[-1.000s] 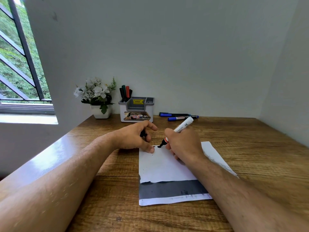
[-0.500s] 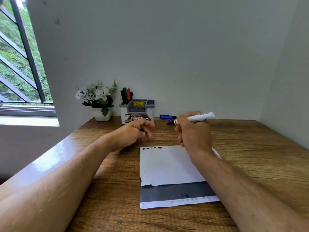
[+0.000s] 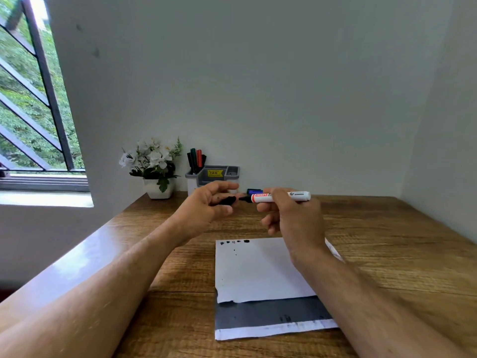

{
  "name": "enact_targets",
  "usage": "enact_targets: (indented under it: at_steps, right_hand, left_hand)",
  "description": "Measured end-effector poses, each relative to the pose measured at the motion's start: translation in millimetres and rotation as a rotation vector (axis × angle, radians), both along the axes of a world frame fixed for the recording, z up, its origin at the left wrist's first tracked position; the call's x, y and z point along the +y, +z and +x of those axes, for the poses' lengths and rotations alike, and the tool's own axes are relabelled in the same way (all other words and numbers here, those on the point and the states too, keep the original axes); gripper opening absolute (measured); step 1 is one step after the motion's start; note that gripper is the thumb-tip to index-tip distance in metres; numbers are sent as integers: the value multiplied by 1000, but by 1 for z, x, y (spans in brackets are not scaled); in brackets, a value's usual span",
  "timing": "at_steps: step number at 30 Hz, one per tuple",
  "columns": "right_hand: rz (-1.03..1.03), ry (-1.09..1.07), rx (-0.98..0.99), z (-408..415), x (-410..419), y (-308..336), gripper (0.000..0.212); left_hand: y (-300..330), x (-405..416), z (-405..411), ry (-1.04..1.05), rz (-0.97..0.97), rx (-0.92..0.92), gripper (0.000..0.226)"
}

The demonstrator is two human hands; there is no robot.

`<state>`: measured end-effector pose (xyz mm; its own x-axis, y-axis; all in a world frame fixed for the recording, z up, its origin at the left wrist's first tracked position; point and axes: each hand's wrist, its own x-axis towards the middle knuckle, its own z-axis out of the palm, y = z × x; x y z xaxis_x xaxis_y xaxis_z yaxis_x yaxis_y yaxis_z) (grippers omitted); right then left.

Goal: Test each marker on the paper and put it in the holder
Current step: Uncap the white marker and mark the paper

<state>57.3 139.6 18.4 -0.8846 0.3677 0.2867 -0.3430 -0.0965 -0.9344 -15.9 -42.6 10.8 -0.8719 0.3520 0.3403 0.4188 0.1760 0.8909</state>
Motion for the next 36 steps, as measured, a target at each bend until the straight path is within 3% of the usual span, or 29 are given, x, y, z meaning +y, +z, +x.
enact_targets:
  at_steps: [5,13,18,23,27,36]
  right_hand:
    - [40,11,-35,-1,-1,-1,19]
    - [87,47,-55,-2,-2,-4,23]
    - [53,104,-52,-3,0,-5,13]
    - [26,146,-83,-6,9,-3,7]
    - [53,178,-124,-8,14,-2,4]
    - [181,189,-61,-12,12,-16,2]
  left_hand:
    - [-1,3,1,-38,48,-73,53]
    - [0,3,0,-78,12,-41,54]
    - [-2,2,-3,-103,-54,-25,45]
    - [-3,-5,-7,-123,102,-83,26]
    - [1,-10,-4,-145,276,-214,30]
    - [3,-9,4,-146,154,-240,18]
